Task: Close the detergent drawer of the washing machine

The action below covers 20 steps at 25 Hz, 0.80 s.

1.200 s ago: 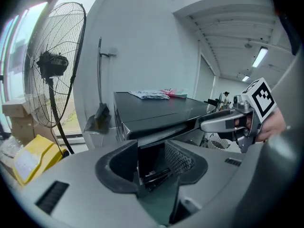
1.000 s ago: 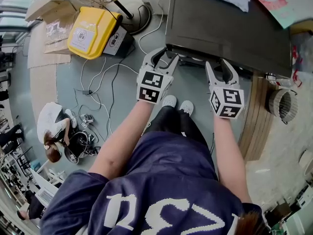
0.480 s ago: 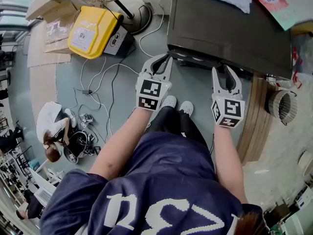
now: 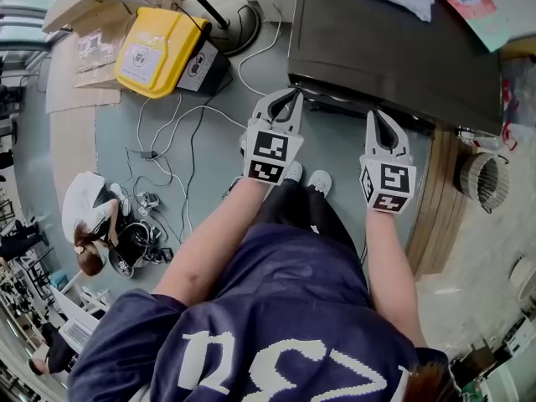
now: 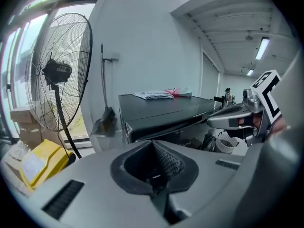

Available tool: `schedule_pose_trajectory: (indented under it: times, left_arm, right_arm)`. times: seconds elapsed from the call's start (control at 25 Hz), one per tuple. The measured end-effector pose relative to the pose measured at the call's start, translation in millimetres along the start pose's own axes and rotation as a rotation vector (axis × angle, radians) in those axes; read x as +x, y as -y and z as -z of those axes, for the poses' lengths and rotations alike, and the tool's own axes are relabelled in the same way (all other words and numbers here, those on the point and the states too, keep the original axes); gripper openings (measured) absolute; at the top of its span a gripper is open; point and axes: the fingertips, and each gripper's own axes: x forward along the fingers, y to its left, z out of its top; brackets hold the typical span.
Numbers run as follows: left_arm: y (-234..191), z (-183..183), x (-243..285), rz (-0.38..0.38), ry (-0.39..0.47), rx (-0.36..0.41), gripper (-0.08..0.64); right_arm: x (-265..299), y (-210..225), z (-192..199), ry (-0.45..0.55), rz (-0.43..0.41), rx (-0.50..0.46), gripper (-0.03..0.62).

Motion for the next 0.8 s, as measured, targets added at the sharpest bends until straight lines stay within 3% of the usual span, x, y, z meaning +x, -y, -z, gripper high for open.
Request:
schedule_pose_trajectory:
  times: [0.8]
  left_arm:
    - [-0.6,-5.8,9.1,-0.017,0.011,-0.028,0.019]
  right_arm:
    - [6.7,9.1,-3.7,-0.001,0.04,0.028,0.017]
